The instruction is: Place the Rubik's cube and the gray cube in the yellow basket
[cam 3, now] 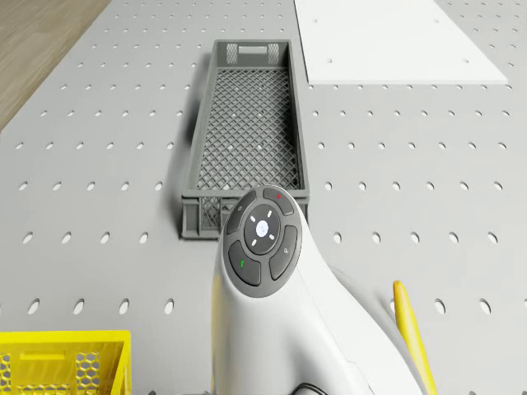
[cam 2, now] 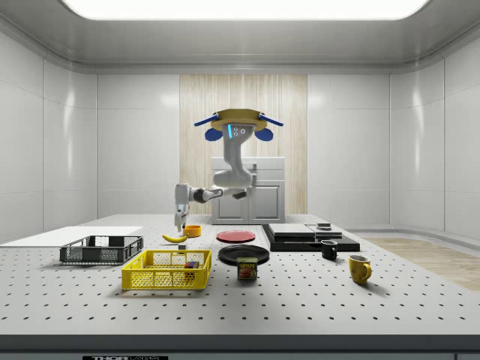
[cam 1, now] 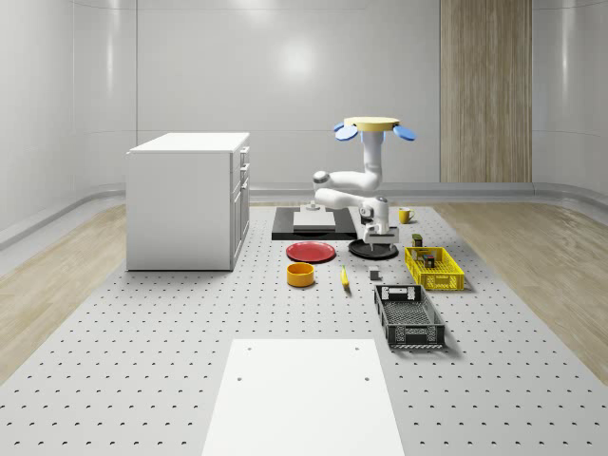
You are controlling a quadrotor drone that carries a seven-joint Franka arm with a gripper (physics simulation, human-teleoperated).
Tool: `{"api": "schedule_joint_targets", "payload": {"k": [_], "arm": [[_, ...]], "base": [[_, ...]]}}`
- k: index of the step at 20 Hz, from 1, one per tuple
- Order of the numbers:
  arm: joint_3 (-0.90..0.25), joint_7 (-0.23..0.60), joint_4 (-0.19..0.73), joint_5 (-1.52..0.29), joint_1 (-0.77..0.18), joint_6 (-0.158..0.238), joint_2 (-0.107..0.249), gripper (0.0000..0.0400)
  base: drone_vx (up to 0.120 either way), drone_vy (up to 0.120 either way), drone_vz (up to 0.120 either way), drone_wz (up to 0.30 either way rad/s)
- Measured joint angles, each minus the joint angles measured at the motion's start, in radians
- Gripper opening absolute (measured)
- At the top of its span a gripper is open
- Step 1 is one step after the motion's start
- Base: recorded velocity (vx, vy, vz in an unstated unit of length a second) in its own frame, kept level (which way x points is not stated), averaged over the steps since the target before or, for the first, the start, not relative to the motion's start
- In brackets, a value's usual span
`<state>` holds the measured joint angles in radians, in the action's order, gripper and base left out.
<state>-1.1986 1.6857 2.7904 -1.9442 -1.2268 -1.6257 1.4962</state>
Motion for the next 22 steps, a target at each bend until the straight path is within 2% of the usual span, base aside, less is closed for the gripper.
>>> {"api": "schedule_joint_targets", "payload": {"k": [5, 11, 14, 22], "arm": [[0.0, 0.0, 0.0, 0.0, 0.0, 0.0, 0.0, 0.04], [0.0, 0.0, 0.0, 0.0, 0.0, 0.0, 0.0, 0.04], [0.0, 0.0, 0.0, 0.0, 0.0, 0.0, 0.0, 0.04], [0.049, -0.001, -0.019, -0.046, -0.01, -0.022, -0.002, 0.04]], "base": [[0.0, -0.112, -0.12, 0.0], [0.0, 0.0, -0.12, 0.0], [0.0, -0.053, -0.12, 0.0], [0.0, 0.0, 0.0, 0.0]]}}
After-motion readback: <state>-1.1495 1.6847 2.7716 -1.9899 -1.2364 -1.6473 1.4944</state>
